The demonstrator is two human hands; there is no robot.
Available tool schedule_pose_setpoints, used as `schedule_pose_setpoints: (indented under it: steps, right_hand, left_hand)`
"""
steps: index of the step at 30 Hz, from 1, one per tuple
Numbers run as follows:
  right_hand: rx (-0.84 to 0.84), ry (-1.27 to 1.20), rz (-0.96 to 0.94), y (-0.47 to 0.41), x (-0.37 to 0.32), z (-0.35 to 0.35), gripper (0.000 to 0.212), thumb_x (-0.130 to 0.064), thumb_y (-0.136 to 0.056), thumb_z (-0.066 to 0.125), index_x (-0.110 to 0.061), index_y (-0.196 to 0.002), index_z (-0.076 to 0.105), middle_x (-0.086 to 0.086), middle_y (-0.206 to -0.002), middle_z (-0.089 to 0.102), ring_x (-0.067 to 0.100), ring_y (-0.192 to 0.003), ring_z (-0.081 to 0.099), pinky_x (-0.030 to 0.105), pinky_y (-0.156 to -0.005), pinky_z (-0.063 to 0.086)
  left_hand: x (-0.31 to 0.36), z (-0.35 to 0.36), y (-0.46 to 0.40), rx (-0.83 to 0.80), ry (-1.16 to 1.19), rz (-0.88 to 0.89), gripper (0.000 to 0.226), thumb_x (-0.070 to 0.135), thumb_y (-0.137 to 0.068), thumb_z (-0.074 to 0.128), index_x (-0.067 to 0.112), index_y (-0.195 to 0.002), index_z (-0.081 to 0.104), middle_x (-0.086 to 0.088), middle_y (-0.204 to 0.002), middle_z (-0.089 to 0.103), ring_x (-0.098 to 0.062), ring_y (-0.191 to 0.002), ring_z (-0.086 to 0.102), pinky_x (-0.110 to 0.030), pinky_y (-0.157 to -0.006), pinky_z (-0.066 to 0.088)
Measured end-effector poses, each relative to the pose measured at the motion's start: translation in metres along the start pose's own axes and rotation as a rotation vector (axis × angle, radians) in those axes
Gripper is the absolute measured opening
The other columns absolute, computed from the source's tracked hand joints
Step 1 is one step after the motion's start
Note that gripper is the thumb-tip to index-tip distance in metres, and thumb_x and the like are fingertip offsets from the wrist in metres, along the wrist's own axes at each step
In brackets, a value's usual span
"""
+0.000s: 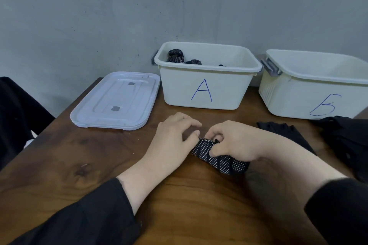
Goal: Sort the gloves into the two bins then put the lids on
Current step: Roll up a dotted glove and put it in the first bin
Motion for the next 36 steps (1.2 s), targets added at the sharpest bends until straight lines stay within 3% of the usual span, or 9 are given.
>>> schedule_pose_setpoints:
  steps: [5,8,12,15,19,25,27,29,36]
  right_hand:
    - [0.041,-0.301,0.03,0.005,0.02,-0.007,0.024,-0.021,-0.084,0.078,-0.024,-0.107,0.074,-0.009,-0.088,0.073,0.008,-0.086,0.068,0.021,-0.078,0.048]
    - [0.105,-0.518,0.041,0.009,0.029,-0.019,0.028,-0.015,-0.083,0.079,-0.018,-0.111,0.074,0.003,-0.099,0.078,0.016,-0.091,0.072,0.031,-0.086,0.052]
    - [0.138,-0.759,0.033,0.017,0.024,-0.045,0.03,-0.004,-0.086,0.072,-0.006,-0.116,0.069,0.018,-0.106,0.074,0.025,-0.089,0.072,0.033,-0.081,0.054]
    - [0.17,-0.847,0.006,0.023,0.009,-0.081,0.031,-0.002,-0.088,0.069,-0.003,-0.119,0.066,0.017,-0.1,0.075,0.02,-0.08,0.072,0.027,-0.065,0.056]
    - [0.271,-0.828,-0.039,0.03,-0.012,-0.137,0.023,-0.003,-0.094,0.061,-0.002,-0.116,0.067,0.014,-0.092,0.074,0.017,-0.073,0.072,0.023,-0.055,0.055]
    - [0.438,-0.743,0.035,-0.005,-0.016,-0.198,0.025,-0.006,-0.094,0.063,0.002,-0.118,0.064,0.019,-0.09,0.072,0.026,-0.062,0.066,0.032,-0.047,0.053]
    - [0.476,-0.755,0.041,-0.029,-0.017,-0.205,0.028,-0.003,-0.095,0.062,0.006,-0.122,0.063,0.025,-0.106,0.072,0.026,-0.071,0.07,0.038,-0.063,0.064]
    - [0.493,-0.715,0.074,-0.056,-0.018,-0.206,0.026,-0.001,-0.095,0.062,0.006,-0.12,0.064,0.026,-0.109,0.072,0.027,-0.074,0.07,0.04,-0.076,0.06]
    - [0.453,-0.602,0.261,-0.142,-0.01,-0.189,0.018,-0.004,-0.094,0.066,0.001,-0.111,0.065,0.013,-0.086,0.072,0.015,-0.054,0.069,0.023,-0.042,0.053]
  left_hand:
    - [-0.008,-0.019,-0.006,0.15,0.031,-0.05,0.022,0.016,-0.095,0.058,0.024,-0.112,0.07,0.018,-0.112,0.061,0.003,-0.108,0.051,-0.01,-0.086,0.037]
    - [-0.017,-0.024,-0.013,0.205,0.031,-0.029,0.023,0.014,-0.096,0.056,0.023,-0.113,0.069,0.014,-0.111,0.06,0.001,-0.108,0.052,-0.016,-0.096,0.039]
    - [-0.026,-0.031,-0.026,0.273,-0.015,0.002,0.032,0.029,-0.094,0.047,0.021,-0.117,0.067,0.01,-0.116,0.058,-0.009,-0.114,0.05,-0.035,-0.102,0.041]
    - [-0.031,-0.038,-0.039,0.322,-0.11,0.034,0.039,0.032,-0.092,0.044,0.021,-0.122,0.065,0.007,-0.126,0.054,-0.01,-0.119,0.044,-0.034,-0.104,0.033]
    - [-0.035,-0.047,-0.055,0.402,-0.205,0.089,0.039,0.017,-0.088,0.054,0.018,-0.126,0.064,0.0,-0.135,0.052,-0.019,-0.124,0.045,-0.018,-0.108,0.016]
    - [-0.031,-0.053,-0.079,0.46,-0.298,0.283,0.044,0.013,-0.088,0.053,0.011,-0.132,0.058,-0.007,-0.143,0.049,-0.023,-0.135,0.042,-0.042,-0.109,0.03]
    - [-0.034,-0.051,-0.087,0.429,-0.323,0.286,0.048,0.015,-0.089,0.051,0.009,-0.136,0.055,-0.008,-0.148,0.047,-0.024,-0.14,0.039,-0.05,-0.112,0.031]
    - [-0.039,-0.047,-0.094,0.392,-0.37,0.276,0.051,0.018,-0.09,0.049,0.008,-0.14,0.051,-0.008,-0.152,0.043,-0.024,-0.144,0.035,-0.054,-0.113,0.03]
    - [-0.044,-0.042,-0.102,0.4,-0.386,0.278,0.053,0.021,-0.091,0.046,0.009,-0.142,0.05,-0.005,-0.151,0.046,-0.022,-0.144,0.036,-0.054,-0.114,0.029]
Point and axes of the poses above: each hand's wrist, its own y-axis away from the middle knuckle, its own z-axis out of the palm, x = y × z, the point moved 4 cm from there along -y, towards the middle knuckle
